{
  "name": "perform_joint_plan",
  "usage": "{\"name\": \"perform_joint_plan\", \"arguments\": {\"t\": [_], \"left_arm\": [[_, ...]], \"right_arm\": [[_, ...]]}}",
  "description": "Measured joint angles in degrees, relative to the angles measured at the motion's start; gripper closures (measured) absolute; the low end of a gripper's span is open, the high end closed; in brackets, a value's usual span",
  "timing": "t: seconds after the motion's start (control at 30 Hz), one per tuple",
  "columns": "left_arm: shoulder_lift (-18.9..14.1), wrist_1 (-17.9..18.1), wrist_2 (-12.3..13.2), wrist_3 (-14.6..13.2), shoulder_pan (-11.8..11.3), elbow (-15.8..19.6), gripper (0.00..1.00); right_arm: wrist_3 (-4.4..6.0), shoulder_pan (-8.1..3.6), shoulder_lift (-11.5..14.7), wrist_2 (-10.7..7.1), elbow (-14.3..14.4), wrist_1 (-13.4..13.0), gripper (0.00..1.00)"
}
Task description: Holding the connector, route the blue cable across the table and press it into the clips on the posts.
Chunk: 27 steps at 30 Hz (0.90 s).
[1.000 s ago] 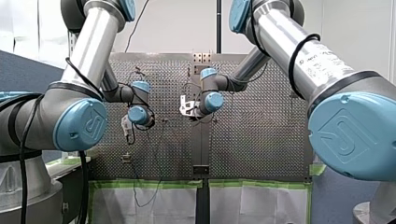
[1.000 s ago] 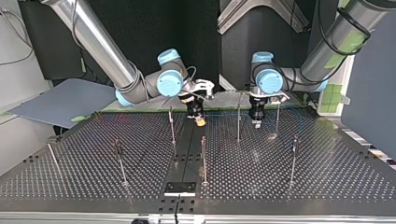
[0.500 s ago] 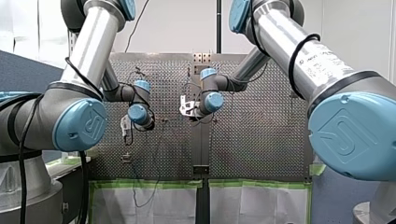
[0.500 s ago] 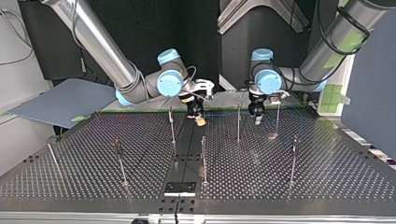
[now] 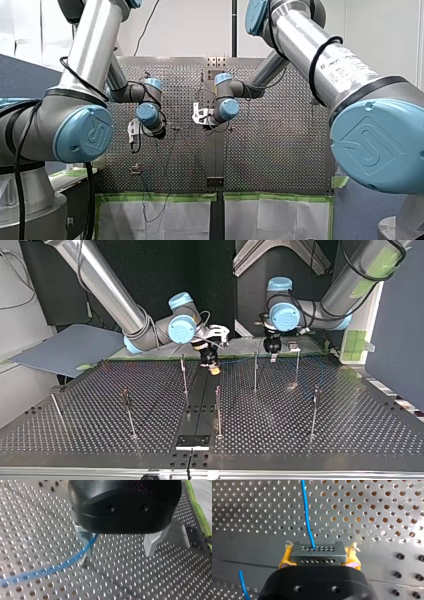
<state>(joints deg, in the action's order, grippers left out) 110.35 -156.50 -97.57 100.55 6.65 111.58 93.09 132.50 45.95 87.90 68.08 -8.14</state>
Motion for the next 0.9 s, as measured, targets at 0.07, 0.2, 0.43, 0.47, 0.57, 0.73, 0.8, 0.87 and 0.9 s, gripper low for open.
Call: {"name": "perform_joint_plan", "arguments": {"t": [0.07,0.2,0.43,0.47,0.57,0.73,0.8,0.87,0.9], "left_arm": [[-0.84,-0.05,0.01,0.06,0.44,0.53,0.00],[-2.83,0.15,0.01,0.43,1.40,1.53,0.00],[-5.84,-0.76,-0.24,0.06,3.15,2.61,0.00],[-6.20,-0.86,-0.25,0.00,3.42,2.81,0.00],[-6.86,-0.81,-0.18,-0.08,4.32,3.57,0.00],[-7.05,0.71,0.02,0.50,6.20,4.38,0.00],[-6.88,1.76,0.04,1.11,7.14,4.42,0.00],[-6.54,2.73,0.05,1.54,7.80,4.29,0.00],[-6.17,3.25,0.03,1.73,8.18,4.09,0.00]], "right_arm": [[0.00,0.00,0.01,0.00,-0.01,0.01,1.00],[0.00,-0.02,0.02,0.00,0.00,0.03,1.00],[0.00,-0.15,0.02,-0.06,0.00,0.04,1.00],[0.00,-0.23,0.02,-0.09,0.00,0.04,1.00],[0.06,-0.63,0.02,-0.12,-0.02,0.06,1.00],[0.38,-1.47,0.05,-0.12,-0.01,0.08,1.00],[0.41,-1.66,0.06,-0.11,-0.01,0.03,1.00],[0.42,-1.76,0.06,-0.16,-0.01,-0.01,1.00],[0.43,-1.80,0.05,-0.32,0.00,-0.02,1.00]]}}
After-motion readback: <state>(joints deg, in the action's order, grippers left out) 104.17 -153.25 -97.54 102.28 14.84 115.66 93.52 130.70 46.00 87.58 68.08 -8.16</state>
